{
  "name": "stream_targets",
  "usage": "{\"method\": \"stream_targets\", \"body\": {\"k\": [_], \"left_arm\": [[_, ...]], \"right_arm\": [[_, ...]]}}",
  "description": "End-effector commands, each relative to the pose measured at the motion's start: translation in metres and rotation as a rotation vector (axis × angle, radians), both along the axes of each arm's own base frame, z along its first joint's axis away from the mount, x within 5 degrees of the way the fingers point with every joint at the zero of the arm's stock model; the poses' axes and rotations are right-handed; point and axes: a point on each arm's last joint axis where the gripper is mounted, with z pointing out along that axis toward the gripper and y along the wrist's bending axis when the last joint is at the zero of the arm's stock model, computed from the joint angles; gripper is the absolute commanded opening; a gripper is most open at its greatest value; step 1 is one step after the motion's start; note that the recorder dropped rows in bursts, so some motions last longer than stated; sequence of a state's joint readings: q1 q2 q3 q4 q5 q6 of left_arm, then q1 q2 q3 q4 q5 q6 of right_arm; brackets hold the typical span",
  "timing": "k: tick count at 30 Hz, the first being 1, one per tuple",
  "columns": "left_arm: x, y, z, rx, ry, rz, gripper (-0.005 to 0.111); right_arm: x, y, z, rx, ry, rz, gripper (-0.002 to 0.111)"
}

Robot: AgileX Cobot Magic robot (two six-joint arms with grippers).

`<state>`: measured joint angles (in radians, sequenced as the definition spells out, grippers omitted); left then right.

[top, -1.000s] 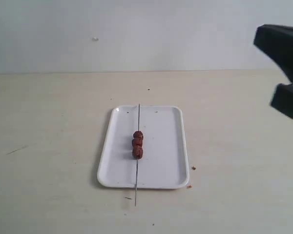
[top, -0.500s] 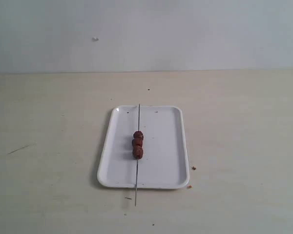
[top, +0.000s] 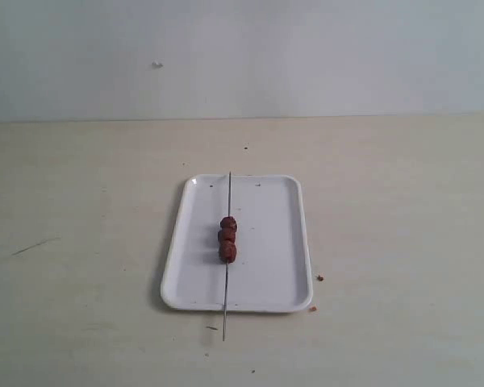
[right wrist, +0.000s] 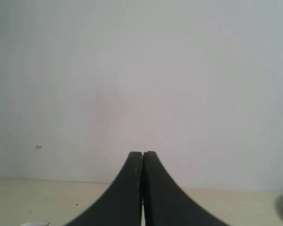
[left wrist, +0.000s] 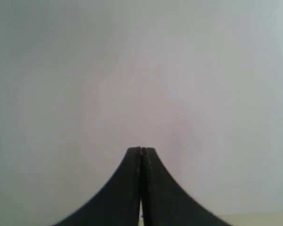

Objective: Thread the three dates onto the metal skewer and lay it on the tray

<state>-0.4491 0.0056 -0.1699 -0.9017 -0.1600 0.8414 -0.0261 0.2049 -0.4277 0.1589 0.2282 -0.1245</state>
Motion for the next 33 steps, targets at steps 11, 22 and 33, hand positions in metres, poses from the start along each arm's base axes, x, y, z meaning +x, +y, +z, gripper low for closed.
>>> {"method": "stream_targets", "body": {"k": [11, 22, 33], "left_arm": [[0.000, 0.000, -0.001, -0.003, 0.003, -0.006, 0.000], [0.000, 0.000, -0.001, -0.003, 0.003, -0.006, 0.000], [0.000, 0.000, -0.001, -0.003, 0.003, -0.006, 0.000]], "right_arm": [[-0.001, 0.000, -0.010, -0.072, 0.078, -0.003, 0.000], [0.001, -0.010, -0.067, -0.074, 0.119, -0.179, 0.000], [0.008, -0.014, -0.122, -0.087, 0.191, -0.209, 0.000]]}}
